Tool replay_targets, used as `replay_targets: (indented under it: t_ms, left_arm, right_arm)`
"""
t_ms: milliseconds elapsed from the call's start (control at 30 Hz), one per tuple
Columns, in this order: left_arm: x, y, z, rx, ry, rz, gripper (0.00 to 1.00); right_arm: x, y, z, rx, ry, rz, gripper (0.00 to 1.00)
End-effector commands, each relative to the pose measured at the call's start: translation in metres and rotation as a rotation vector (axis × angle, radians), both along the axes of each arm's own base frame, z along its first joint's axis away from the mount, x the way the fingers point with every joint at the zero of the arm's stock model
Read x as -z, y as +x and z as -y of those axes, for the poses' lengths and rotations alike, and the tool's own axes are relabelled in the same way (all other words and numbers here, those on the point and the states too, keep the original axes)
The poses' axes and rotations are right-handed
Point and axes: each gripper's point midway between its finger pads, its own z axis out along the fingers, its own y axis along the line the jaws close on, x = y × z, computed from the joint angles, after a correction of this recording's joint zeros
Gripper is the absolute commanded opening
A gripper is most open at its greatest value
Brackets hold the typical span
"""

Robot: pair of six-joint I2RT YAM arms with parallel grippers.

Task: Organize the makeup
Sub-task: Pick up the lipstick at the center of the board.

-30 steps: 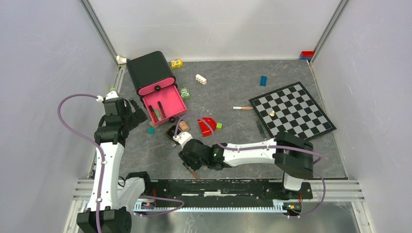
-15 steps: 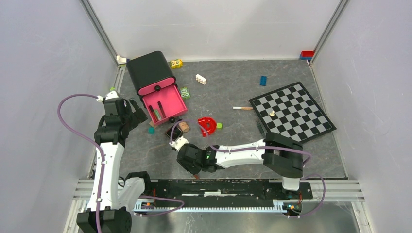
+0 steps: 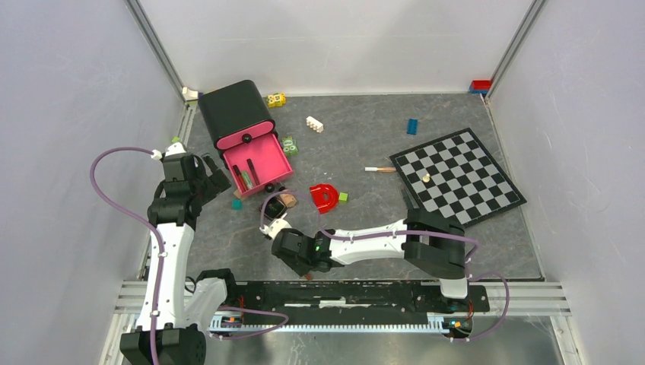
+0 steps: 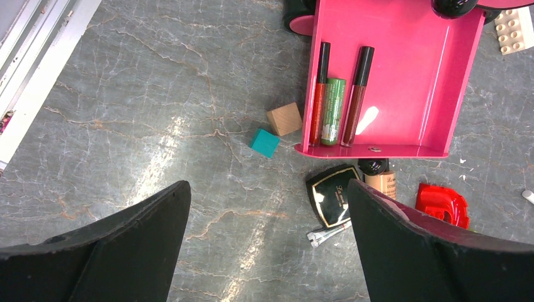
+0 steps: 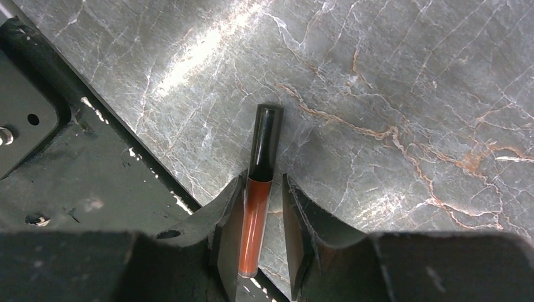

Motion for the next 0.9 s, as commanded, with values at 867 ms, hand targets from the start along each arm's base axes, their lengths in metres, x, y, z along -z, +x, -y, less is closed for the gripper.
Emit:
replay_targets:
  t_ms: [867]
  left_arm:
    - [-0.01, 0.005, -0.001, 0.008, 0.011, 0.046, 1.0]
  right_arm:
    - [-0.135, 0.196, -0.04, 0.137, 0.258, 0.177, 0.09]
